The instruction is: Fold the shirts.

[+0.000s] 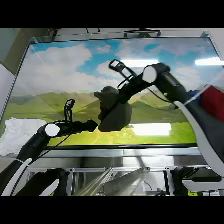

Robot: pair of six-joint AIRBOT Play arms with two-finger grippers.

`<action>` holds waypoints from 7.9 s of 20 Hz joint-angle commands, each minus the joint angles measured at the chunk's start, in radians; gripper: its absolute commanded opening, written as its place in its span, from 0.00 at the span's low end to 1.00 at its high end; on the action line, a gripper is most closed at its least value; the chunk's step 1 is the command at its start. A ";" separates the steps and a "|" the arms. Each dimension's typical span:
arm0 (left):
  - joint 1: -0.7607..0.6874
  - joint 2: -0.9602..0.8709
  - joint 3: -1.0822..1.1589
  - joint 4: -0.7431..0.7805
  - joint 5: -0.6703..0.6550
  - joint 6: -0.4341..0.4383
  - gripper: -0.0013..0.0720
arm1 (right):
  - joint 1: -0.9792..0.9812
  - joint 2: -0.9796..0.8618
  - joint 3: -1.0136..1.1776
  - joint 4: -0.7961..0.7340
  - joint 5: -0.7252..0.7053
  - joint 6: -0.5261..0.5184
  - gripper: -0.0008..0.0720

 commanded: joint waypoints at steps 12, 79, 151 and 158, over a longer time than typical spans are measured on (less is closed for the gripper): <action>-0.268 -0.498 0.420 -0.037 0.043 0.000 0.97 | -0.113 0.234 -0.400 -0.084 0.047 0.259 0.04; 0.256 -0.383 0.355 -0.220 -0.439 0.303 0.04 | -0.452 0.127 -0.344 0.371 -0.160 0.050 0.85; 0.185 -0.077 0.110 -0.241 -0.320 0.300 0.04 | -0.309 0.120 -0.440 0.134 -0.039 0.004 0.89; 0.185 -0.168 0.110 -0.240 -0.330 0.300 0.04 | -0.306 -0.026 -0.402 0.138 0.073 0.011 0.89</action>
